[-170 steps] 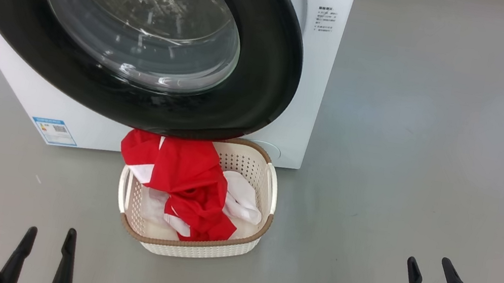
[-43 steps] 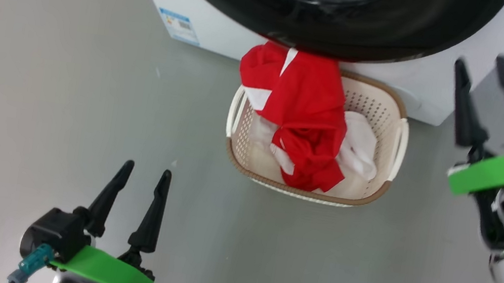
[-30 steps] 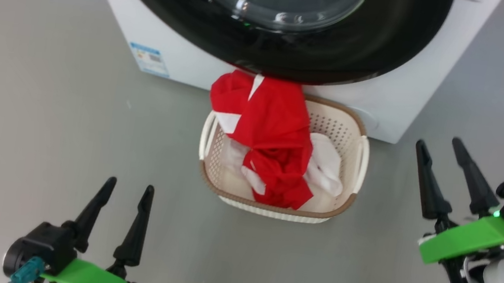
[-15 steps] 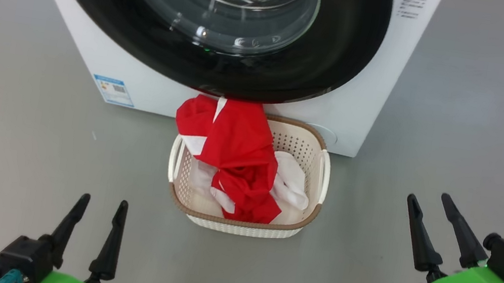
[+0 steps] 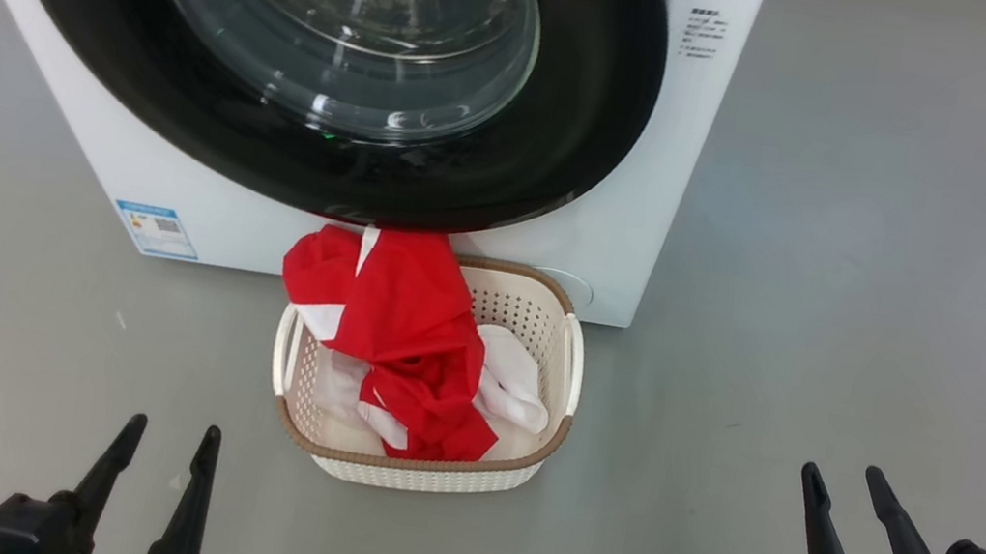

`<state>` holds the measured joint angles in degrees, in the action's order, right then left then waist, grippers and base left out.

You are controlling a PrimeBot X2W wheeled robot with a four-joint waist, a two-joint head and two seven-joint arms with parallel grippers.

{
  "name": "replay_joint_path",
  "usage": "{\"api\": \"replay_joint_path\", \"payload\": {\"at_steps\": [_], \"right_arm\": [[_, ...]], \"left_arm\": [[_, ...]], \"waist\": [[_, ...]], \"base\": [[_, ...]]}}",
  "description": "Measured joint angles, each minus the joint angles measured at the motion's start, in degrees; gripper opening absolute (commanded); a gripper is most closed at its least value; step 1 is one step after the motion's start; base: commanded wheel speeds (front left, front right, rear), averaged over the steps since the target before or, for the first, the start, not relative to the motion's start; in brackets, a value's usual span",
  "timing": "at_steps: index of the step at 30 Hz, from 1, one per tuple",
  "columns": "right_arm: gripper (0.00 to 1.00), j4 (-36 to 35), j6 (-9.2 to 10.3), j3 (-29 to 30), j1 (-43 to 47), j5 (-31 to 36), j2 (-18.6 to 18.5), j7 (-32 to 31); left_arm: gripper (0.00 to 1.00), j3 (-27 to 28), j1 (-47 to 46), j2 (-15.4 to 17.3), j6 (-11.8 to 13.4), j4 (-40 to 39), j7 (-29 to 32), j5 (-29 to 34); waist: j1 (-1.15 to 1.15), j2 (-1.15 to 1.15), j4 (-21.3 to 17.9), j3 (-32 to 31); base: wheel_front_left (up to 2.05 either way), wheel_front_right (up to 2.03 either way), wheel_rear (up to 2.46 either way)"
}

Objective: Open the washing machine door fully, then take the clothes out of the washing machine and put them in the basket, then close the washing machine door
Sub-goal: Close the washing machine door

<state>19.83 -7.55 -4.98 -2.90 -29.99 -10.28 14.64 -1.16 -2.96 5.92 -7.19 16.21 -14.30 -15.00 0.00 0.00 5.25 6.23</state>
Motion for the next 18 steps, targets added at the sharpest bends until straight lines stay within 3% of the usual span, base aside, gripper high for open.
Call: {"api": "replay_joint_path", "payload": {"at_steps": [18], "right_arm": [[1.0, -1.3, 0.0, 3.1, 5.6, 1.9, 1.3, 0.0]], "left_arm": [[1.0, 2.4, 3.0, 0.6, 0.0, -0.9, 0.0, 0.4]], "waist": [[0.0, 0.0, -4.0, -2.7]], "base": [[0.0, 0.0, 0.0]]}}
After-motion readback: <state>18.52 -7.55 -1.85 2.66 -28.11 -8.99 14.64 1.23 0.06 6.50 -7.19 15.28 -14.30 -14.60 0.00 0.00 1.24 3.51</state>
